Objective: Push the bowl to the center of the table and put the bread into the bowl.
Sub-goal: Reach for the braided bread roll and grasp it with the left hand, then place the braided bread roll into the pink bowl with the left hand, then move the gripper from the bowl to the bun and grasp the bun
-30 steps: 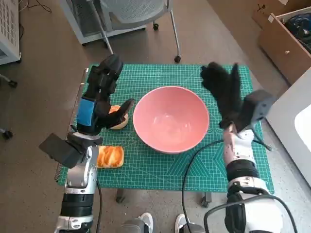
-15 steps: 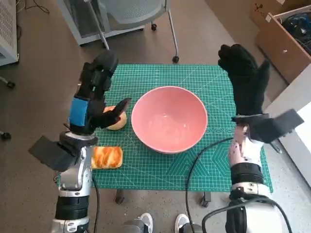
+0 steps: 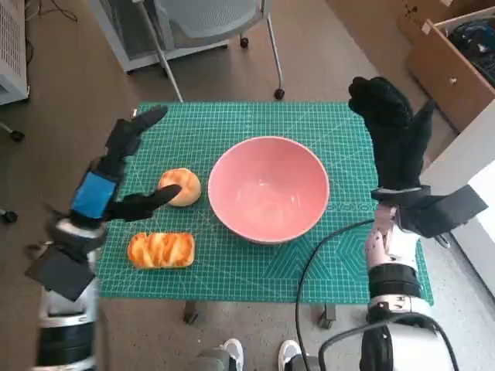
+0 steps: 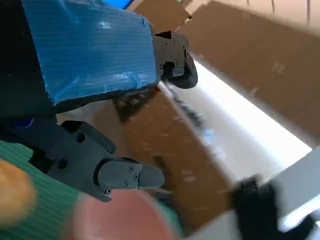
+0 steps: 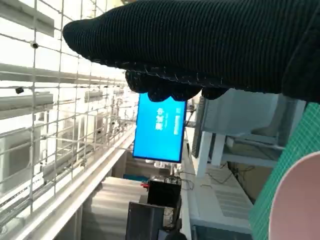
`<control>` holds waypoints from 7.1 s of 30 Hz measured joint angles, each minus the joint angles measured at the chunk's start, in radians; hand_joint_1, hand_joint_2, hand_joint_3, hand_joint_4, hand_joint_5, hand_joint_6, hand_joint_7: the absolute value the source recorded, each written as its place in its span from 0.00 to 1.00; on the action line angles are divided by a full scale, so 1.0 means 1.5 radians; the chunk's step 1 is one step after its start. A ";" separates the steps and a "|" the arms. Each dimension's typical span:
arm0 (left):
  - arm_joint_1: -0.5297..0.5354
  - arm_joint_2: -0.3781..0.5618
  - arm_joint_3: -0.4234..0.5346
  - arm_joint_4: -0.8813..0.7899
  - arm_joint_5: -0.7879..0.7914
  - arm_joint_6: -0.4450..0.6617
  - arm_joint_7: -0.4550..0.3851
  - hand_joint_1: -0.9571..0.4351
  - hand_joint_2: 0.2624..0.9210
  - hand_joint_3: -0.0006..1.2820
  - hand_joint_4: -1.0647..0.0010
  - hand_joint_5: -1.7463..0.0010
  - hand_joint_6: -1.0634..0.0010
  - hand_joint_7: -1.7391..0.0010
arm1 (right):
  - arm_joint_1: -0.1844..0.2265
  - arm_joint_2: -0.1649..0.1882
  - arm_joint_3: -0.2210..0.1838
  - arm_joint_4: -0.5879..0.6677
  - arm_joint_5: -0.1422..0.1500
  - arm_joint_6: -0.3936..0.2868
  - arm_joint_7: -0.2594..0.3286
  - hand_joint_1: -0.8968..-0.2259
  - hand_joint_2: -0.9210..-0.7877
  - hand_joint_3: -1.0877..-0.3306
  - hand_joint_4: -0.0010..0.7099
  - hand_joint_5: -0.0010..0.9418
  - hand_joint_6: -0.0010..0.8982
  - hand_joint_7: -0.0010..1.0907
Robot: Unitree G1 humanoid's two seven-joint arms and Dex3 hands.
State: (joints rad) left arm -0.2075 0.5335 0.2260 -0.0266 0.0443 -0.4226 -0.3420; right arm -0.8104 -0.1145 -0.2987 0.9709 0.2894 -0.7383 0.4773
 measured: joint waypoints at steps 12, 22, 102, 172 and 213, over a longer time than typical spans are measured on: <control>0.120 0.090 0.019 -0.092 0.018 0.043 -0.064 0.50 0.87 0.05 0.77 0.92 0.95 0.61 | -0.001 0.006 0.008 0.004 -0.003 0.012 -0.018 0.45 0.00 0.40 0.26 0.00 0.12 0.27; 0.181 0.119 0.010 -0.094 0.095 0.043 -0.070 0.44 0.92 0.01 0.71 1.00 0.76 0.82 | -0.007 0.006 0.016 0.017 -0.007 0.022 -0.019 0.43 0.00 0.40 0.26 0.00 0.12 0.27; -0.119 0.051 -0.094 -0.103 0.063 0.020 0.051 0.69 0.99 0.01 0.35 0.36 0.28 0.38 | -0.020 0.007 0.007 0.040 0.001 0.028 0.004 0.41 0.00 0.42 0.26 0.00 0.10 0.29; -0.300 0.093 -0.161 0.249 0.147 -0.001 0.006 0.33 0.86 0.06 0.96 0.99 0.99 0.72 | 0.027 0.009 -0.015 0.002 0.040 0.022 0.018 0.48 0.00 0.43 0.24 0.00 0.10 0.28; -0.379 0.006 -0.349 0.684 0.273 0.106 -0.015 0.63 0.82 0.01 0.80 0.99 0.74 0.98 | 0.022 -0.005 -0.008 0.007 0.039 0.028 0.026 0.48 0.00 0.42 0.23 0.00 0.10 0.28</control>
State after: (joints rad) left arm -0.7758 0.5425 -0.2978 1.0002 0.4543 -0.2638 -0.3646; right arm -0.7776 -0.1224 -0.3107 0.9818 0.3472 -0.6968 0.5165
